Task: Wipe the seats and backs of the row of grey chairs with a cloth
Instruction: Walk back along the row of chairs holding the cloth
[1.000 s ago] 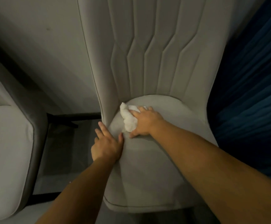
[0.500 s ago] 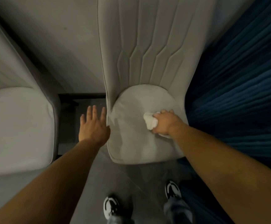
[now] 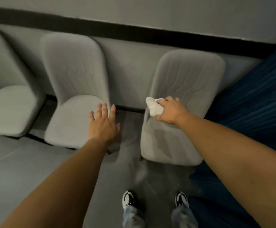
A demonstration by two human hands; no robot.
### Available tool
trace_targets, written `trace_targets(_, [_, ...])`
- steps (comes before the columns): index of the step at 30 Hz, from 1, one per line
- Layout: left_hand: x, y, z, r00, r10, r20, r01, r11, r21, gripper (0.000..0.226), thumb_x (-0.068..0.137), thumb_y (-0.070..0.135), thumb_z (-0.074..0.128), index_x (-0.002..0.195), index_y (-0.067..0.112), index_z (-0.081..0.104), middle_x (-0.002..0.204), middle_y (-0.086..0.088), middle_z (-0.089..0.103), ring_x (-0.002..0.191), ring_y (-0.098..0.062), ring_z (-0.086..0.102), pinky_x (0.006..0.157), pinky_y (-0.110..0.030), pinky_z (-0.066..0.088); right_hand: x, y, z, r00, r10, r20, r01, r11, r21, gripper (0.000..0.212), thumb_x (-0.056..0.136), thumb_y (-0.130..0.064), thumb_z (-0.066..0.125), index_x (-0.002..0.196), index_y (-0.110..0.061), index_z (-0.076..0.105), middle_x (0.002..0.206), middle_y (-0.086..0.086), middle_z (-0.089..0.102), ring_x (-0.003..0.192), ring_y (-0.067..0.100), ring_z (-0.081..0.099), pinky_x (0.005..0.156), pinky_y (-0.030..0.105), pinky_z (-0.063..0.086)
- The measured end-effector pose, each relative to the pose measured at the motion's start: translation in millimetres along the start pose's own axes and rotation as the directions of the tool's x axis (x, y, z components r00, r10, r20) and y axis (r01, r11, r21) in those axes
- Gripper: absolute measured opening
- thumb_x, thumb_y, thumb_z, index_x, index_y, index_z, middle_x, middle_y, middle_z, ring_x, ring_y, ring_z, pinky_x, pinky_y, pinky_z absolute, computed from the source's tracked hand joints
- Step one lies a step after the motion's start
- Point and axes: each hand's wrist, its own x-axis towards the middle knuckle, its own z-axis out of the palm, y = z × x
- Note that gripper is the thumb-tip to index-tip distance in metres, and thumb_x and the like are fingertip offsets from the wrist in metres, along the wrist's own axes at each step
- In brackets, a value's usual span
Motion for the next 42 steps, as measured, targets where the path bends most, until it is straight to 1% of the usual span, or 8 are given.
trace_targets(3, [-31, -47, -30, 0.995, -0.103, 0.007, 0.103, 0.994, 0.023, 0.078, 0.095, 0.059, 0.028, 0.156, 0.02, 0.001, 0.163, -0.014, 0.003, 0.148, -0.034, -0.002, 0.116, -0.055, 0.006, -21, -48, -33, 0.997, -0.057, -0.043, 0.057, 0.998, -0.01, 0.068, 0.075, -0.055, 0.067, 0.138, -0.036, 0.048, 0.135, 0.007, 0.049, 0.12, 0.035, 0.045, 0.102, 0.041, 0.037])
trace_targets(6, [-60, -80, -50, 0.981, -0.194, 0.0, 0.194, 0.981, 0.011, 0.079, 0.093, 0.063, 0.023, 0.155, 0.021, -0.002, 0.163, -0.014, 0.001, 0.148, -0.034, -0.005, 0.117, -0.056, 0.004, -42, -87, -55, 0.992, -0.1, -0.082, 0.1, 0.995, -0.003, 0.071, 0.074, -0.056, 0.067, 0.14, -0.038, 0.047, 0.135, 0.005, 0.048, 0.119, 0.036, 0.042, 0.096, 0.042, 0.04])
trace_targets(14, [-146, -101, -93, 0.942, -0.333, -0.029, 0.332, 0.943, -0.029, 0.082, 0.09, 0.065, 0.023, 0.156, 0.022, 0.004, 0.163, -0.013, 0.007, 0.148, -0.031, -0.003, 0.116, -0.056, 0.002, -69, -148, -72, 0.967, -0.235, -0.093, 0.231, 0.971, -0.055, 0.076, 0.075, -0.059, 0.067, 0.145, -0.04, 0.044, 0.137, 0.005, 0.046, 0.122, 0.035, 0.041, 0.097, 0.043, 0.041])
trace_targets(19, [-209, -103, -101, 0.866, -0.5, 0.016, 0.5, 0.865, -0.047, 0.082, 0.09, 0.066, 0.027, 0.156, 0.022, 0.007, 0.161, -0.012, 0.015, 0.148, -0.03, 0.003, 0.116, -0.056, 0.007, -72, -171, -59, 0.927, -0.376, 0.006, 0.373, 0.916, -0.146, 0.077, 0.077, -0.062, 0.064, 0.146, -0.038, 0.044, 0.136, 0.01, 0.046, 0.122, 0.036, 0.043, 0.105, 0.044, 0.039])
trace_targets(24, [-276, -69, -87, 0.707, -0.698, 0.111, 0.705, 0.708, -0.04, 0.083, 0.09, 0.067, 0.028, 0.156, 0.021, 0.006, 0.161, -0.013, 0.015, 0.148, -0.032, 0.006, 0.115, -0.056, 0.01, -94, -178, -42, 0.849, -0.524, 0.075, 0.528, 0.829, -0.183, 0.079, 0.077, -0.062, 0.064, 0.149, -0.039, 0.04, 0.138, 0.009, 0.046, 0.122, 0.037, 0.039, 0.097, 0.045, 0.041])
trace_targets(31, [-332, -5, -90, 0.71, -0.691, 0.135, 0.702, 0.708, -0.071, 0.079, 0.091, 0.067, 0.027, 0.155, 0.023, 0.014, 0.16, -0.009, 0.022, 0.146, -0.028, 0.017, 0.115, -0.049, 0.02, -125, -189, -20, 0.768, -0.601, 0.22, 0.641, 0.722, -0.261, 0.073, 0.081, -0.062, 0.062, 0.145, -0.031, 0.045, 0.134, 0.012, 0.05, 0.122, 0.036, 0.042, 0.1, 0.045, 0.038])
trace_targets(37, [-387, -16, -83, 0.556, -0.81, 0.185, 0.83, 0.551, -0.08, 0.076, 0.092, 0.065, 0.03, 0.153, 0.021, 0.02, 0.153, -0.009, 0.035, 0.141, -0.028, 0.029, 0.111, -0.049, 0.028, -159, -238, -1, 0.669, -0.681, 0.297, 0.743, 0.615, -0.264, 0.068, 0.083, -0.061, 0.061, 0.143, -0.031, 0.046, 0.135, 0.01, 0.048, 0.126, 0.036, 0.039, 0.101, 0.045, 0.04])
trace_targets(42, [-431, -42, -64, 0.487, -0.841, 0.235, 0.873, 0.476, -0.107, 0.075, 0.092, 0.066, 0.03, 0.152, 0.021, 0.022, 0.152, -0.009, 0.036, 0.139, -0.029, 0.032, 0.11, -0.05, 0.031, -191, -293, 18, 0.62, -0.716, 0.321, 0.784, 0.543, -0.301, 0.064, 0.084, -0.058, 0.062, 0.141, -0.031, 0.048, 0.133, 0.01, 0.047, 0.126, 0.036, 0.036, 0.097, 0.044, 0.042])
